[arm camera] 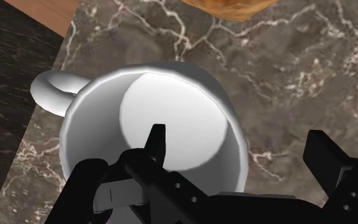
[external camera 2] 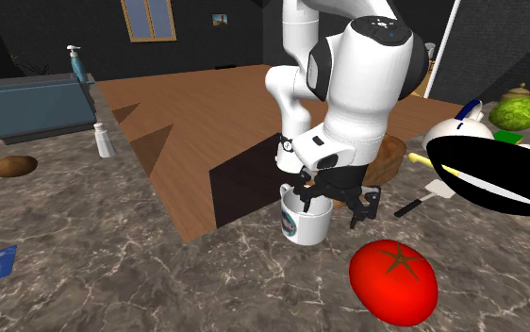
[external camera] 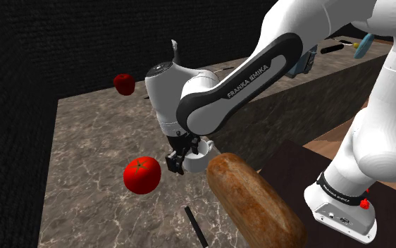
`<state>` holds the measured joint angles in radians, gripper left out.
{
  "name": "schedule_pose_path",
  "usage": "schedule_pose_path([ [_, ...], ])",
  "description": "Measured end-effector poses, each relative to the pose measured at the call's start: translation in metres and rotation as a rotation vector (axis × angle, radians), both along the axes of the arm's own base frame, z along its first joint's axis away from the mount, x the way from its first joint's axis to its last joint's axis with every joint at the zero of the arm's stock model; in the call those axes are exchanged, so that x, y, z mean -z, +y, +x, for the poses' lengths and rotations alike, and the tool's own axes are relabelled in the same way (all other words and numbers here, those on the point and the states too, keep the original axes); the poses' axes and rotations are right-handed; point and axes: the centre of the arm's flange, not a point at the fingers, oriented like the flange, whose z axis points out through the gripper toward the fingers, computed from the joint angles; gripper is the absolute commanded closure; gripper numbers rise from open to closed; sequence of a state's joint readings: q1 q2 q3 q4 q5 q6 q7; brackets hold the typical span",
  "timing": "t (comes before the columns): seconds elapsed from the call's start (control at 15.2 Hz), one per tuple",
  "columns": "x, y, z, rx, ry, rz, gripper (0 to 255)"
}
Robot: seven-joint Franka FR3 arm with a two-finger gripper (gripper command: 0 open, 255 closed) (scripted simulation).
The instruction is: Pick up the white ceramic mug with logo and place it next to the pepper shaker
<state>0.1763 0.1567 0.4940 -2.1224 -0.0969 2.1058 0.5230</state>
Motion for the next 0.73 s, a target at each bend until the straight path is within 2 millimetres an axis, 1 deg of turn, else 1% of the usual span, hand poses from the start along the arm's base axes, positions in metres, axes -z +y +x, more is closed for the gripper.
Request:
schedule_pose_path([
  [0.13, 0.0001, 0.0, 0.0, 0.0, 0.0, 0.0, 0],
  [0.2, 0.0001, 0.0, 0.0, 0.0, 0.0, 0.0, 255],
  [0.73, 0.0001, 0.0, 0.0, 0.0, 0.0, 0.0, 255],
])
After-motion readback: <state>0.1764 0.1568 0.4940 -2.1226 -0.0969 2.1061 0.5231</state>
